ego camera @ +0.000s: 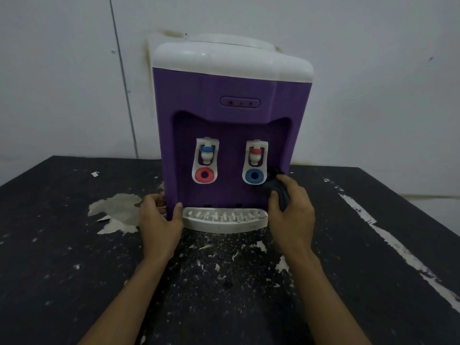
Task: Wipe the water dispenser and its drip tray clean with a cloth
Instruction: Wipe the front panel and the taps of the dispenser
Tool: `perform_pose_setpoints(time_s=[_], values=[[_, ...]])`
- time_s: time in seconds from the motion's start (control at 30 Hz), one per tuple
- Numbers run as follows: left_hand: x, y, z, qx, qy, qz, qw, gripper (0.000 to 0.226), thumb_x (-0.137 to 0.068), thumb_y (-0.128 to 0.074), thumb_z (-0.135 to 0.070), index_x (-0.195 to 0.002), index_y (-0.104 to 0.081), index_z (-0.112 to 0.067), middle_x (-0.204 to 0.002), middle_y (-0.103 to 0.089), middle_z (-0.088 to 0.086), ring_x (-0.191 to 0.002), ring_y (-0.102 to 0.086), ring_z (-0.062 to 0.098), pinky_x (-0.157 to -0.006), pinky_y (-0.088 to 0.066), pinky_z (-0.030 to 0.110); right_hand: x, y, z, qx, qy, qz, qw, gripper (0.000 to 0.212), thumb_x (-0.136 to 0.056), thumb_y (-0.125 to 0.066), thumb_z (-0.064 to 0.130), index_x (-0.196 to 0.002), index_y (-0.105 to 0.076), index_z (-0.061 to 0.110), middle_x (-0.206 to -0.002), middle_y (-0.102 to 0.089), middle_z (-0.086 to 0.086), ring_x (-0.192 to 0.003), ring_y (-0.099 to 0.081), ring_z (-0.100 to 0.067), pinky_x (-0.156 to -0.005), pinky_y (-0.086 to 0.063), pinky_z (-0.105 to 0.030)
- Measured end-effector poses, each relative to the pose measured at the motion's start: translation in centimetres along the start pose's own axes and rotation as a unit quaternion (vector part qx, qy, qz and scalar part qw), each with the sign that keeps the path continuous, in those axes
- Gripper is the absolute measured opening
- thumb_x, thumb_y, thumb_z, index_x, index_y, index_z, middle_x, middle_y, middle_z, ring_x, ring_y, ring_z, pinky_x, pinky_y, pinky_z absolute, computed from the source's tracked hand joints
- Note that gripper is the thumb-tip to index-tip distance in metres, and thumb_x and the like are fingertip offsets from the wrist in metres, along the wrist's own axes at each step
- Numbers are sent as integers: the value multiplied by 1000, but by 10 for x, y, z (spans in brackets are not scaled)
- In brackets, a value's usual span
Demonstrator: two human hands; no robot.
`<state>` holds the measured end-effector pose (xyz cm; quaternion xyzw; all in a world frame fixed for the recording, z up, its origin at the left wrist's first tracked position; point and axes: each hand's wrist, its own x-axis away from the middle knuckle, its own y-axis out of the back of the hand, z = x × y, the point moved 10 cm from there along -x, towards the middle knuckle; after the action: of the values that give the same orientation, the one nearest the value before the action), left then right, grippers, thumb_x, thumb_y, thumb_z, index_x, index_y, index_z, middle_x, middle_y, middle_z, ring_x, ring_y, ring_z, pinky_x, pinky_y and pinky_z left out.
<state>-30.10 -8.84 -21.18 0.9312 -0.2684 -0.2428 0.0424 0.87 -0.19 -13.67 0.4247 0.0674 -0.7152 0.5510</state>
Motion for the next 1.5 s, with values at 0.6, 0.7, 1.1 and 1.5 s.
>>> perform_pose_setpoints(time_s=[0.6, 0.7, 1.1, 1.5], values=[[1, 1, 9, -32, 41, 10, 999, 34, -83, -80, -23, -102, -53, -15, -105, -62, 7, -90, -62, 20, -74, -51, 30, 11, -23, -12, 0, -42, 63, 997, 44, -96, -60, 19, -139, -52, 21, -121, -57, 2, -99, -52, -3, -84, -43, -13], [2, 1, 10, -31, 53, 6, 998, 34, -82, -81, -22, -100, -53, -14, -103, -62, 8, -87, -61, 20, -68, -45, 20, 23, -17, -32, -97, -132, 56, 985, 57, -97, -60, 21, -148, -33, 20, -118, -56, 8, -100, -57, -4, -82, -42, -12], [0, -1, 11, -30, 60, -11, 998, 37, -78, -85, -17, -99, -54, -13, -101, -62, 7, -89, -61, 23, -68, -46, 25, 30, -23, -48, -62, -151, 63, 985, 17, -99, -56, 24, -114, -51, 16, -104, -59, -2, -93, -58, -15, -68, -39, -11], [0, -1, 11, -17, 57, -14, 998, 39, -76, -85, -11, -95, -51, -14, -98, -62, 7, -86, -61, 23, -70, -49, 30, 14, -57, 3, -16, -103, 48, 993, 31, -91, -65, 21, -120, -62, 11, -104, -65, -5, -93, -61, -18, -76, -47, -25]])
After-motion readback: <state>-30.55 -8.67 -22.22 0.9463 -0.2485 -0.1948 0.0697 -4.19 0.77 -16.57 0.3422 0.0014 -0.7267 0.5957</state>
